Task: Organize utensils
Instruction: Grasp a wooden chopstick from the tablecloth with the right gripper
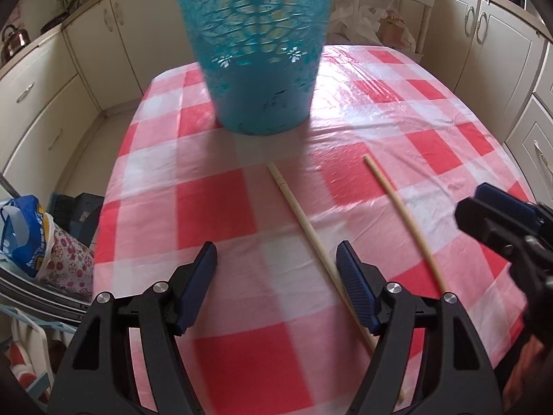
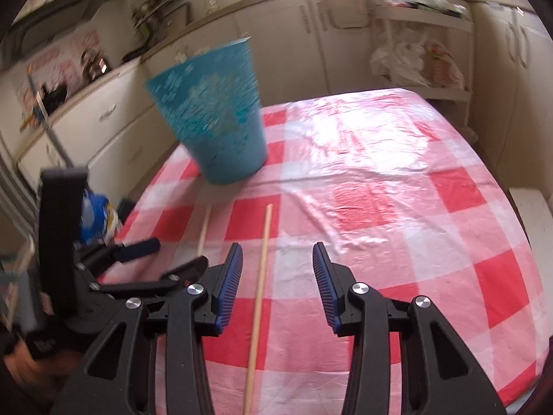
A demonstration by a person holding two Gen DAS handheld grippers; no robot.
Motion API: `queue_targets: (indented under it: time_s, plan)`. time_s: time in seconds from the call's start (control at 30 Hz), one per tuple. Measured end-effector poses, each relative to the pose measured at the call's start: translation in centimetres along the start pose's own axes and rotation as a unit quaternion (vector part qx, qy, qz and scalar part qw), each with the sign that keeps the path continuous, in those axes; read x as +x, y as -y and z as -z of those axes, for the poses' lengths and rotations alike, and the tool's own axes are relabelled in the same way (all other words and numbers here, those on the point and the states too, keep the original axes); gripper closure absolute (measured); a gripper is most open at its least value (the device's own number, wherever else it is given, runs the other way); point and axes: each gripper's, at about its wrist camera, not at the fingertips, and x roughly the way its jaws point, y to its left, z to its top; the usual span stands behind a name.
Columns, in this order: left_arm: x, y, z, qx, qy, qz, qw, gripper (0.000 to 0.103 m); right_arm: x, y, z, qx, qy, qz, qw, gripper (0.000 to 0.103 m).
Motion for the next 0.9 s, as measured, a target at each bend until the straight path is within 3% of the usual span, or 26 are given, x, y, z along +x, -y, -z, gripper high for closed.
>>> queue_targets:
  time_s: [0.1,0.23,0.4,0.63,0.67,0.83,0.9]
  plan:
    - [-0.3,-1.0,0.3,0.004,-0.006,0.005,1.0000,0.035,1.4,-0.9,0.3,-0.026,-0.027,0.014,0.999,0.070]
    - [-0.4,-2.1,0.5,0.010,-0.009,0.015,0.9998,0.035,3.0,-1.4,0.7,-0.041,-0.056,0.023,0.997,0.073]
    - [-0.5,-3.3,0.2,-0.003,-0.008,0.027,0.9996,0.035,3.3,-1.3,0.8,-0.051,-0.059,0.040,0.996,0.088]
    - [-0.1,-3.3,-1.8,-0.015,0.007,0.019,0.9997,0.035,4.5,-1.9,-0.3,-0.063,-0.055,0.056,0.995,0.088]
    - [0.1,-3.2,-2.1,-0.016,0.007,0.019,0.9997,0.036,4.5,-2.0,-0.3,-0.067,-0.056,0.058,0.995,0.093]
    - [1.3,-2.2,-2.4,-0.005,0.003,0.027,0.9996,0.076,4.3,-1.6,-0.3,-0.061,-0.057,0.058,0.995,0.097]
    - [1.3,-2.1,-2.5,0.006,0.004,0.045,0.9990,0.088,4.2,-0.9,-0.4,-0.045,-0.059,0.044,0.996,0.097]
